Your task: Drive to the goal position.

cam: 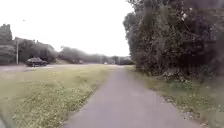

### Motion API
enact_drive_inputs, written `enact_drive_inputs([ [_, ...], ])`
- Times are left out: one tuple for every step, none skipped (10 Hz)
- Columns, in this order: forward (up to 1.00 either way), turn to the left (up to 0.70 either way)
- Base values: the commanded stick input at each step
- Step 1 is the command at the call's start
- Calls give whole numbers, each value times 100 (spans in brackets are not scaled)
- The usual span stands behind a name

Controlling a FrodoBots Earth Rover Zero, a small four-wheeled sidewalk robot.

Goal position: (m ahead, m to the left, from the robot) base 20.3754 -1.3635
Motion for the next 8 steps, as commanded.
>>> enact_drive_inputs([
  [100,0],
  [100,-5],
  [100,-22],
  [100,-40],
  [100,-40],
  [100,-22],
  [100,0],
  [100,0],
])
